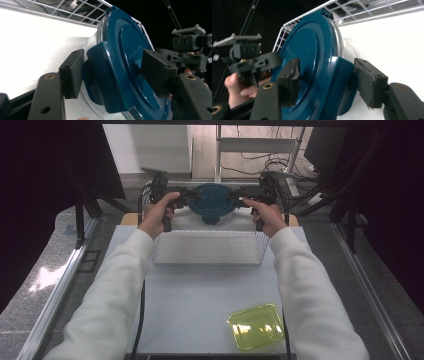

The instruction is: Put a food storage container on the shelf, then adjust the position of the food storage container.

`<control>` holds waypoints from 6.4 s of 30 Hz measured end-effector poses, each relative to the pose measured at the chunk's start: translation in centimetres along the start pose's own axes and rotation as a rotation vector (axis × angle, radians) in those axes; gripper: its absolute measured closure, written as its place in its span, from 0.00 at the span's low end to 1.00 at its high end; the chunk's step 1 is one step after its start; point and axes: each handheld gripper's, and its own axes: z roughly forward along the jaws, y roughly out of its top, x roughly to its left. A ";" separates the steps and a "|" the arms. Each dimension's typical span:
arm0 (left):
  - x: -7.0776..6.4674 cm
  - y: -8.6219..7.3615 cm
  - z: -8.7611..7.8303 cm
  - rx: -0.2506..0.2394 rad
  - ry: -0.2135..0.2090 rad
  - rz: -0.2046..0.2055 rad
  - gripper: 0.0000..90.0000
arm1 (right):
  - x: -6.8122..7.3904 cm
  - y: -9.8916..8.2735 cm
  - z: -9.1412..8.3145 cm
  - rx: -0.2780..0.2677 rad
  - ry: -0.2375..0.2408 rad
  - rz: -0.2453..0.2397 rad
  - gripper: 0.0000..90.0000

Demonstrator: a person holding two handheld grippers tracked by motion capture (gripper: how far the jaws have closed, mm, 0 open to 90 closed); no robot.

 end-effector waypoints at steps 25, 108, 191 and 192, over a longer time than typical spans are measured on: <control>-4.9 -8.8 -7.3 -0.022 0.166 0.406 0.18 | 4.0 -6.9 -7.8 -0.101 -0.142 -0.413 0.20; 1.0 -27.1 -8.3 0.164 0.357 0.431 0.20 | -4.5 -34.5 -14.7 0.322 -0.406 -0.771 0.99; 2.3 -26.9 -8.8 0.165 0.394 0.406 0.20 | -9.6 -26.4 -9.3 0.274 -0.663 -0.611 0.99; 2.3 -26.9 -8.8 0.165 0.394 0.406 0.20 | -9.7 -26.4 -9.0 0.280 -0.661 -0.612 0.99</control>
